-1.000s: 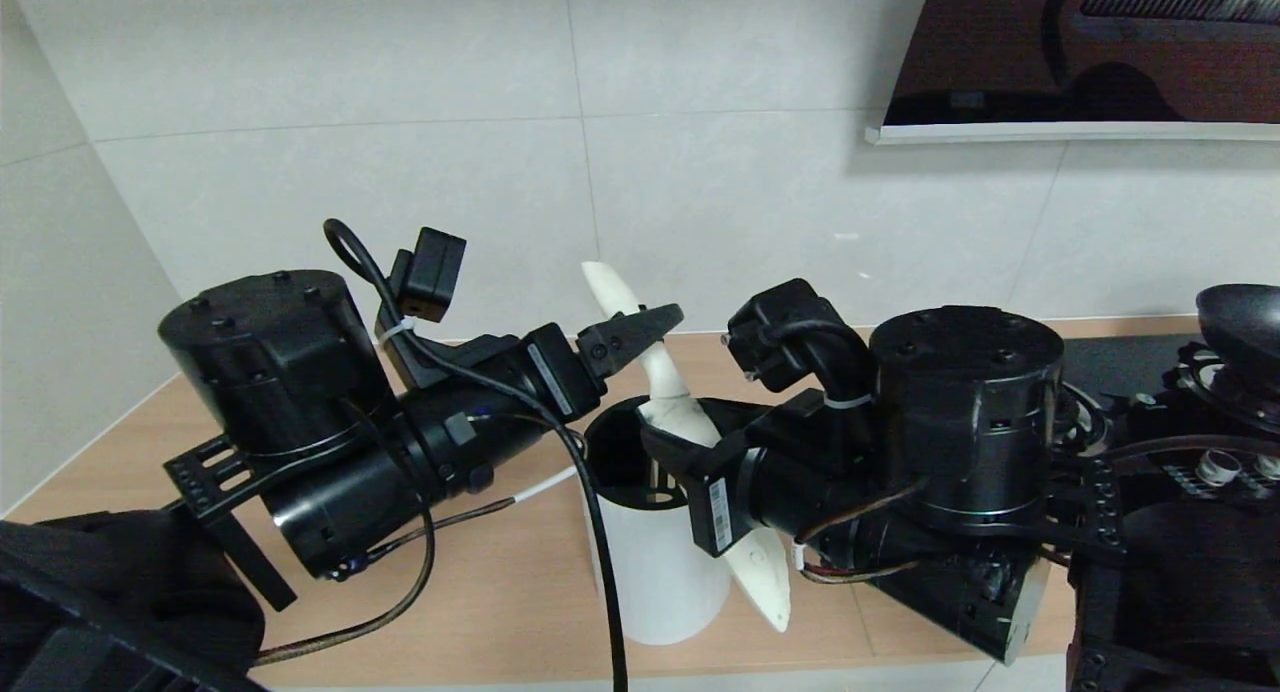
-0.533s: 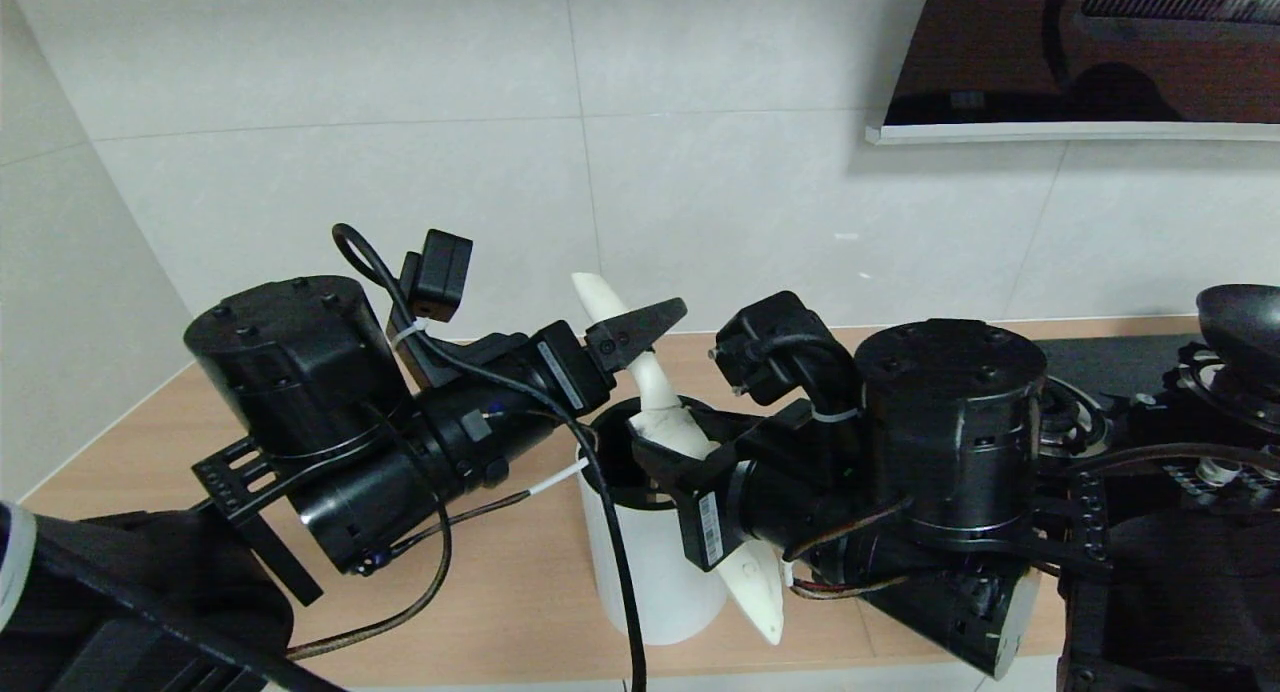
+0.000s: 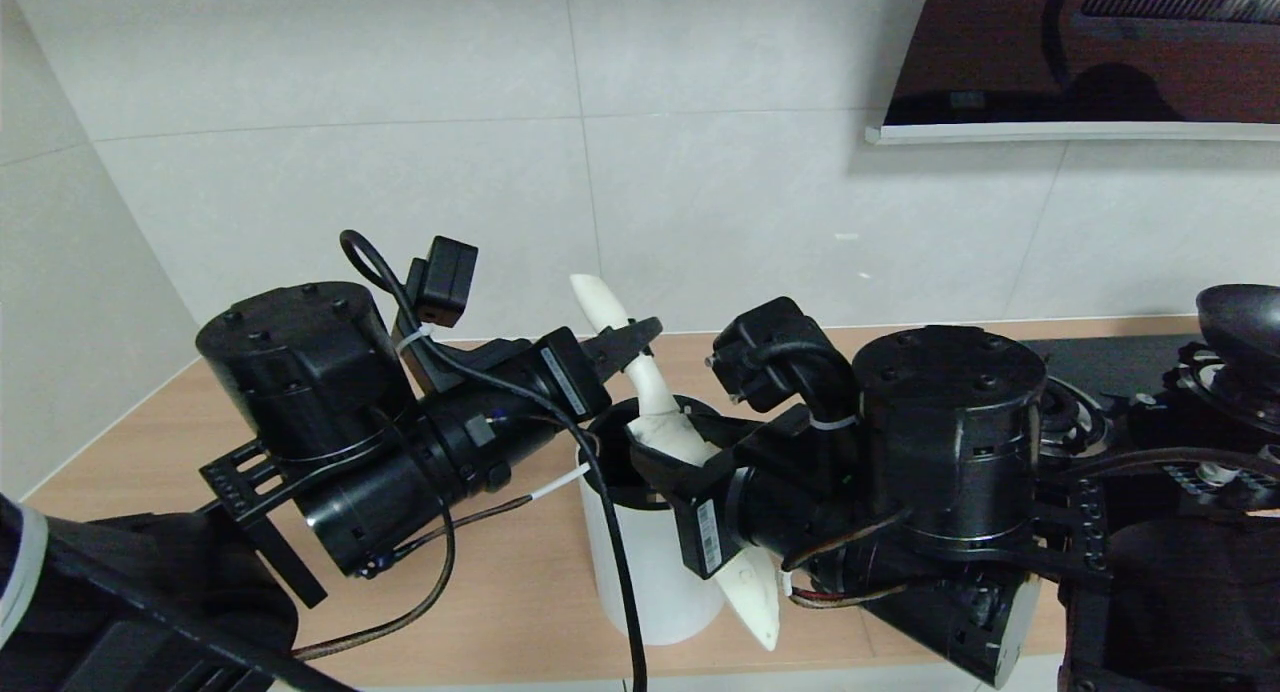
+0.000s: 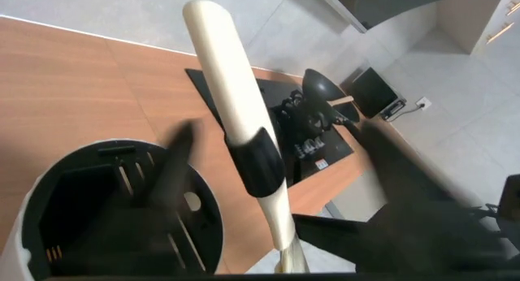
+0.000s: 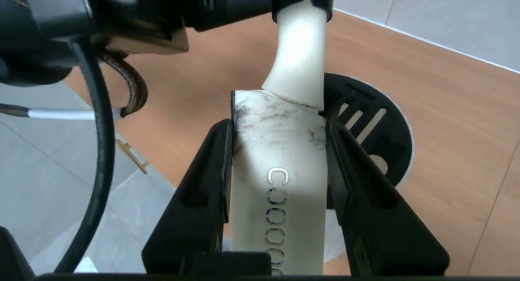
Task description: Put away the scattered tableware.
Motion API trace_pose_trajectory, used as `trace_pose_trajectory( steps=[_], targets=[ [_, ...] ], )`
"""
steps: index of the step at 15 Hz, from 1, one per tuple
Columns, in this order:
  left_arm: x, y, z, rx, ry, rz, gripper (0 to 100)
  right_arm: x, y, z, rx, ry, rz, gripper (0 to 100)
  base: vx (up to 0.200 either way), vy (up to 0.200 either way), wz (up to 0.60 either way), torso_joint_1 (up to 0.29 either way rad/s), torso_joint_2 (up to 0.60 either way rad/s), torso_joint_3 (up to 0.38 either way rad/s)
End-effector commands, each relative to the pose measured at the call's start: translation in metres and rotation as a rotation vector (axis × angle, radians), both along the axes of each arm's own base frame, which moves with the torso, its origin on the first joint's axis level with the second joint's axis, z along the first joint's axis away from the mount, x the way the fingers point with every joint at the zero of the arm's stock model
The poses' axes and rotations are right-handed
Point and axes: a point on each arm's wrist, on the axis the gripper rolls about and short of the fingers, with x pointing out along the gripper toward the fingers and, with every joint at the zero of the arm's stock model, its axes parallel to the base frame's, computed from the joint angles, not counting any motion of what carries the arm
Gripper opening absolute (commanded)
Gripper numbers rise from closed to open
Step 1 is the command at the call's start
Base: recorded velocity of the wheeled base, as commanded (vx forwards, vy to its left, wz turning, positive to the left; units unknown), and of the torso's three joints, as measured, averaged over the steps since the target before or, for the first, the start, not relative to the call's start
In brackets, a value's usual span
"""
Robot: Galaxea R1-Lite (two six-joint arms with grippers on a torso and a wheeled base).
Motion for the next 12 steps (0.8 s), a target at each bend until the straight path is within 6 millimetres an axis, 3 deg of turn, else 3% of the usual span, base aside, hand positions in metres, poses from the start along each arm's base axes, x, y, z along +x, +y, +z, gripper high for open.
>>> trace_pose_trajectory(
  steps=[1,11,12],
  targets=[
    [-0.0005,-0.0001,-0.0002,0.0,0.001,-0.004,0,-0.0009,0.0004,0.0,0.003,-0.002,0.004,0,0.0,0.0,0.0,0.0,0.0,0.0],
    [-0.007,-0.0047,0.0039,-0.005,-0.011,-0.025,0,0.0005,0.001,0.0027,0.036,-0.024,-0.016,0,0.0,0.0,0.0,0.0,0.0,0.0],
    [-0.0074,-0.0055,0.0043,-0.005,-0.013,-0.028,0,0.0005,0.0009,0.003,0.04,-0.028,-0.018,100,0.0,0.0,0.0,0.0,0.0,0.0]
  ],
)
